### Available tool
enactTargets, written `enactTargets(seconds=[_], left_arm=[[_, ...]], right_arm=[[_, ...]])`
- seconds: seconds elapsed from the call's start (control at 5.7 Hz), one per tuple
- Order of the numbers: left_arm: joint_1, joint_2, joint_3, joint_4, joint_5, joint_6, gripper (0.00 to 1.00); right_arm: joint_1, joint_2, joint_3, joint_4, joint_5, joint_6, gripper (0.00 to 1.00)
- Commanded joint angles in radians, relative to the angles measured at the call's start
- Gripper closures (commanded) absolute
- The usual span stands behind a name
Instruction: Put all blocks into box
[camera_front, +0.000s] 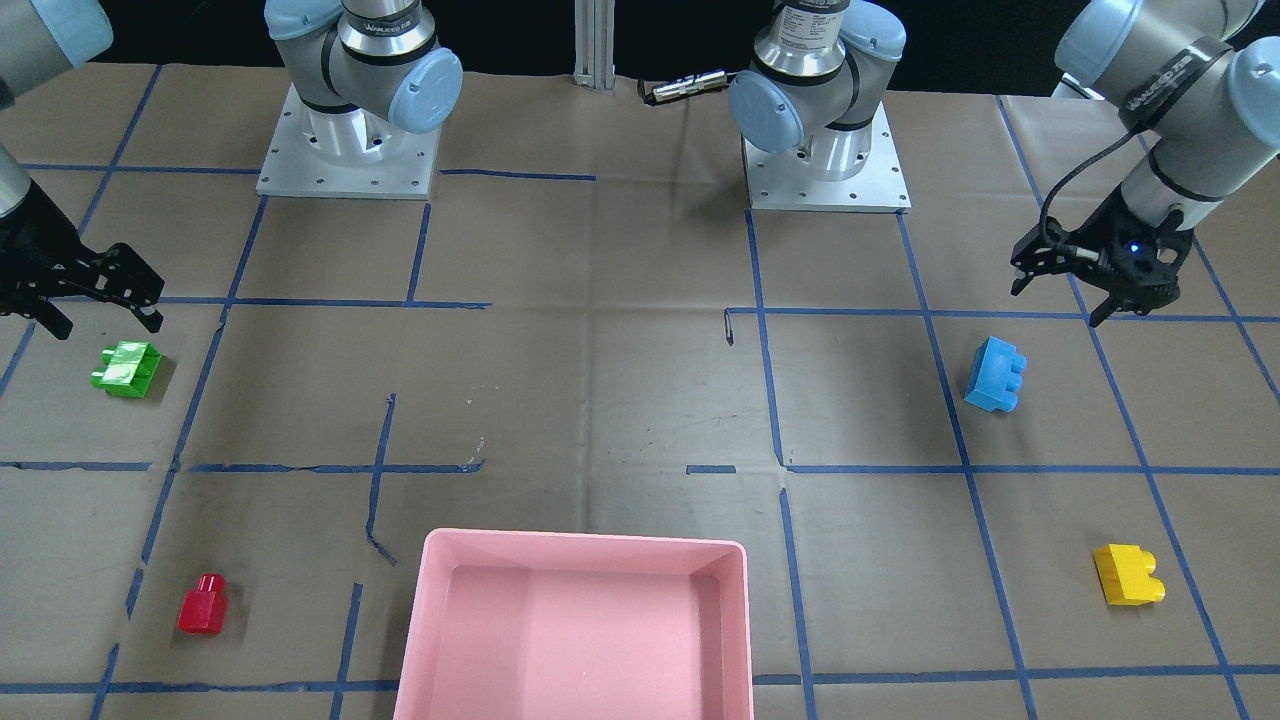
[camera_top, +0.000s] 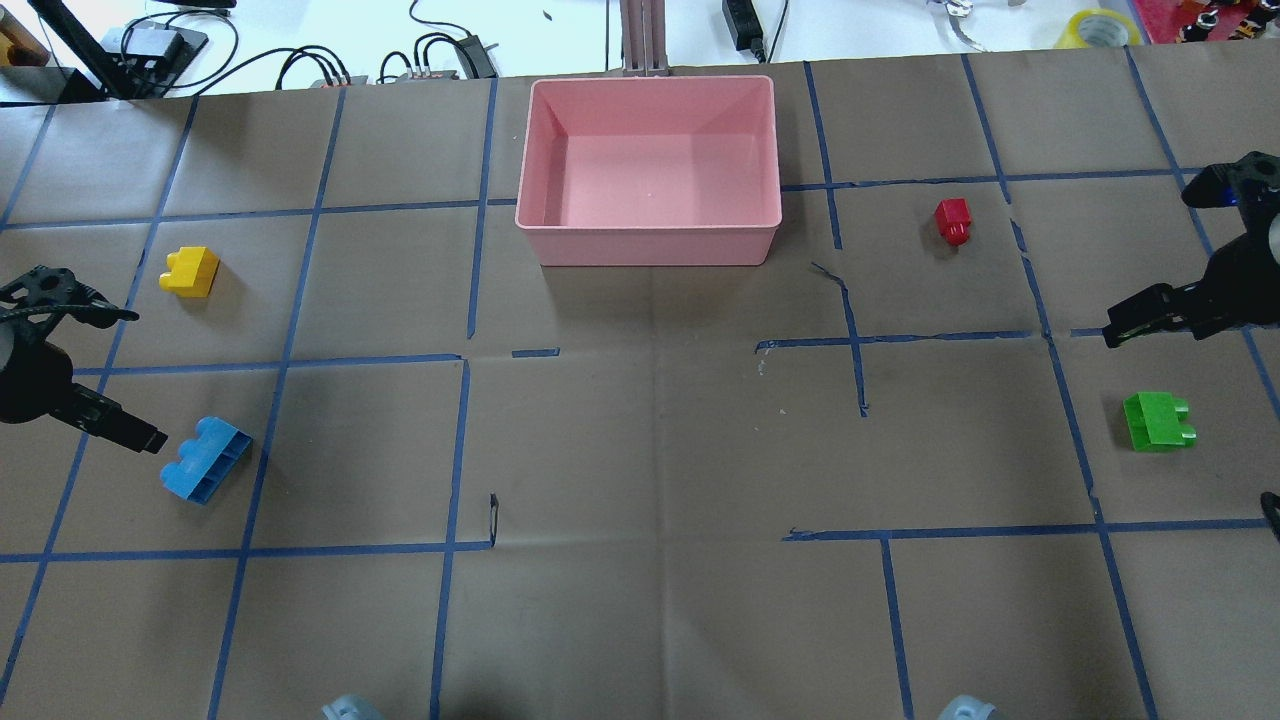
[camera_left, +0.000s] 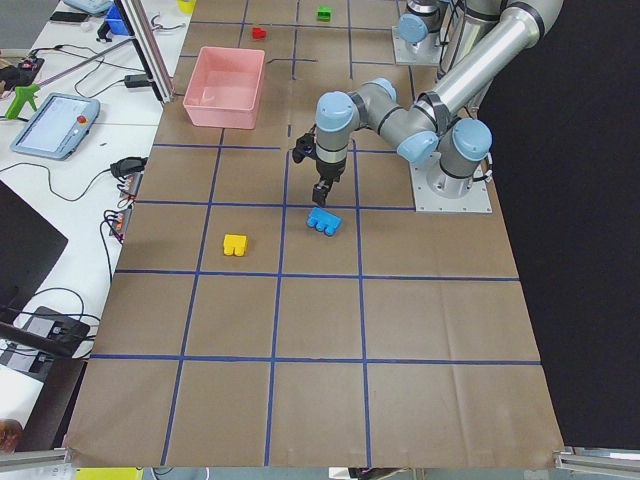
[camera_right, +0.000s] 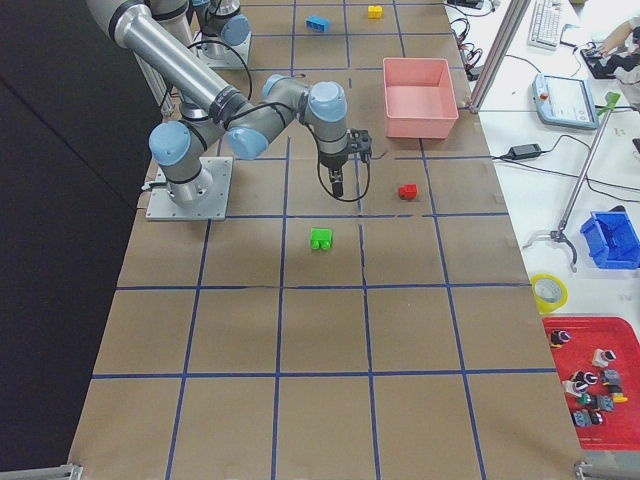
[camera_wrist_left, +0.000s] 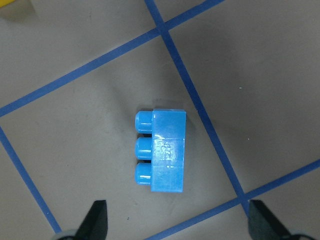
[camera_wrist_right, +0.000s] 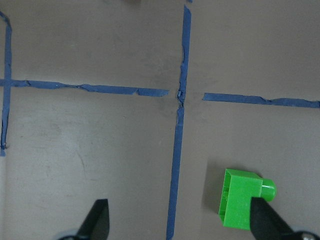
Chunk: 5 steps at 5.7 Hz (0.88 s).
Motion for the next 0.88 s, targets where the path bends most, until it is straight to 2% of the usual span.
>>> enactTargets(seconds=[0.0,0.35,0.53,0.7], left_arm=[[0.000,-0.081,-0.047,0.144,-0.029,-0.025,0.01],[0.000,-0.170,-0.090,0.299,-0.029,-0.025,0.01],[0.000,-0.184,-0.134,0.370,-0.029,-0.019,0.01],[0.000,-0.183,-0.142,0.372,-0.029,-0.007,0.01]], right_arm=[[-0.093,0.093,0.026,-0.133,0.010,-0.042,0.01],[-0.117,0.147,0.032,-0.150,0.012,-0.042,0.01],[-0.119,0.185,0.046,-0.196,0.010,-0.042,0.01],[-0.128,0.199,0.064,-0.225,0.010,-0.044,0.01]])
